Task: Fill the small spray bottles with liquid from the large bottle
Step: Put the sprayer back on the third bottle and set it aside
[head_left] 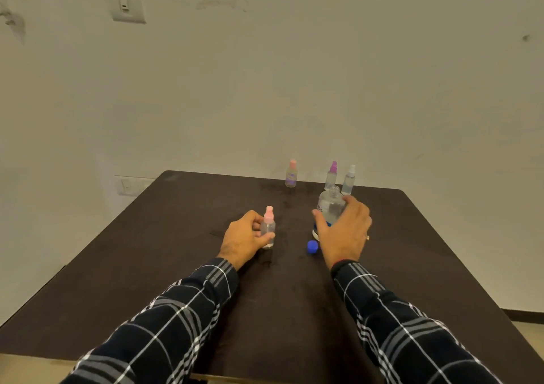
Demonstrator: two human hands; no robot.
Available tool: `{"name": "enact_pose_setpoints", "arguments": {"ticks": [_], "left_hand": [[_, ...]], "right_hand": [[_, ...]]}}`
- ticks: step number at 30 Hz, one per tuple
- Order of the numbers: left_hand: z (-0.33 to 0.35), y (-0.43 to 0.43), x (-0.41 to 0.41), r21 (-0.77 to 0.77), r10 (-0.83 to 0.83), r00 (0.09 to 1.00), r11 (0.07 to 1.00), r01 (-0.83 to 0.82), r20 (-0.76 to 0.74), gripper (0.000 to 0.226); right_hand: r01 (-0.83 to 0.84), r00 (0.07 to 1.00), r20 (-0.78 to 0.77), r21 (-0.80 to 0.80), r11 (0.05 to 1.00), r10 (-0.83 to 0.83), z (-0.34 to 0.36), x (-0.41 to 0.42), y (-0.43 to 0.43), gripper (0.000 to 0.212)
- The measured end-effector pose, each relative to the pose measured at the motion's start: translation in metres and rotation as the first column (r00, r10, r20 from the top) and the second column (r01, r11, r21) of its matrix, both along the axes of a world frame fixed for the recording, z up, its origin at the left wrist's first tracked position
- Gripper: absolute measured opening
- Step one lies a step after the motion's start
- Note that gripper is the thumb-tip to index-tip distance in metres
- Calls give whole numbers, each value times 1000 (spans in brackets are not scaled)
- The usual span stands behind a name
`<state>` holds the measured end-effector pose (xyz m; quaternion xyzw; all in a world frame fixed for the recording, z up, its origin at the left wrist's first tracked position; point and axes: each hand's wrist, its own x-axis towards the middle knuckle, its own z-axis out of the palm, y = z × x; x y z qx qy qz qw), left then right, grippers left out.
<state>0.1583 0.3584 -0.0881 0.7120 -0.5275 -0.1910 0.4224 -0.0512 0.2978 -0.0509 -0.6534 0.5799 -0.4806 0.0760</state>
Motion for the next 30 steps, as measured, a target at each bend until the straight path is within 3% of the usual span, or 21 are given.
{"name": "enact_pose_setpoints", "arguments": {"ticks": [2, 4, 6, 8, 12, 20, 30], "left_hand": [[1, -1, -1, 2, -1, 1000, 1000, 1, -13, 35], [2, -5, -1, 6, -4, 1000, 1000, 4, -18, 35], [5, -12, -2, 15, -29, 1000, 999, 29, -5, 36], [12, -23, -4, 30, -57, 998, 998, 57, 23, 36], [34, -67, -9, -19, -86, 996, 996, 85, -7, 36], [52, -192, -29, -93, -108, 990, 989, 116, 85, 42], [8, -282, -34, -46, -41, 994, 998, 46, 97, 38]], "right_hand": [[6, 994, 105, 143, 990, -21, -3, -11, -11, 95], [-106, 958, 286, 255, 961, 30, -6, -17, -25, 108], [-259, 898, 425, 309, 915, 111, -10, -20, -39, 113], [-369, 862, 469, 321, 872, 192, -12, -19, -47, 108], [-434, 865, 408, 312, 845, 294, -21, -16, -54, 64], [-376, 884, 388, 258, 890, 261, -34, -12, -57, 61], [-292, 938, 257, 221, 931, 234, -48, -8, -59, 68]]}}
